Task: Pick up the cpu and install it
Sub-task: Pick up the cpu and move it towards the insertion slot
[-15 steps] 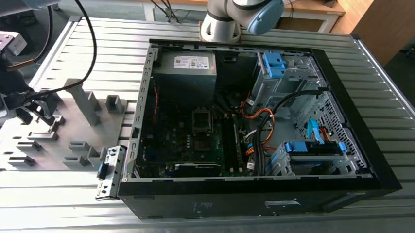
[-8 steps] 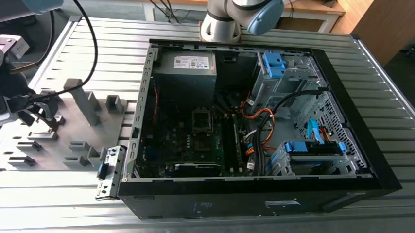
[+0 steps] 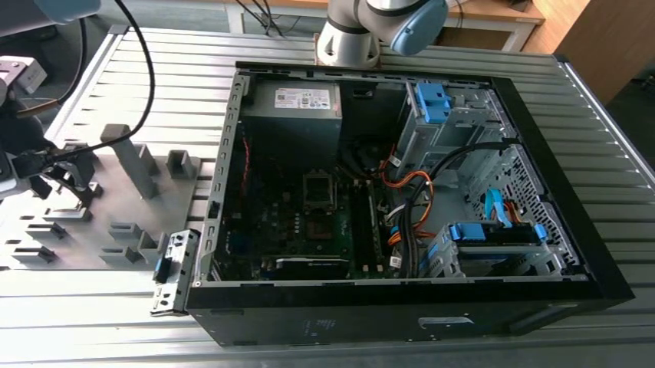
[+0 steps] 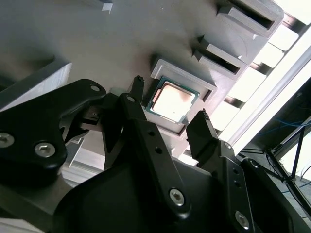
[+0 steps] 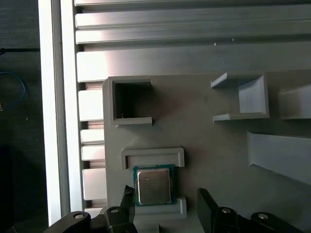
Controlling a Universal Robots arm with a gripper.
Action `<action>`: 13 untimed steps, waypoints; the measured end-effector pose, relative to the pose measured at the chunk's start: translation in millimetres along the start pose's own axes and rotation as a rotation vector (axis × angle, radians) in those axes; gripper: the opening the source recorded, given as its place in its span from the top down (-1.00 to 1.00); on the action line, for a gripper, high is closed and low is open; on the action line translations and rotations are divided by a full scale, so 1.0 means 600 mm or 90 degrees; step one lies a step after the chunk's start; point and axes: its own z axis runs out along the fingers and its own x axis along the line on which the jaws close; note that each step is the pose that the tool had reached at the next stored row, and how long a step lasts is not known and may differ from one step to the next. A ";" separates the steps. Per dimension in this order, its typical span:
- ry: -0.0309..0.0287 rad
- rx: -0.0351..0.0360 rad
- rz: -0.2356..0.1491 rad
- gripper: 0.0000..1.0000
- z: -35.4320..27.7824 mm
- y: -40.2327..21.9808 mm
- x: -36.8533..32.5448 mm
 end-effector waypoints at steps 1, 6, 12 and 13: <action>0.0000 0.0000 0.000 -0.24 0.000 0.000 0.000; 0.0000 -0.0001 0.000 -0.24 0.002 0.003 0.001; 0.0000 -0.0001 0.000 -0.24 0.010 0.004 0.006; 0.0000 -0.0001 0.000 -0.24 0.011 0.004 0.007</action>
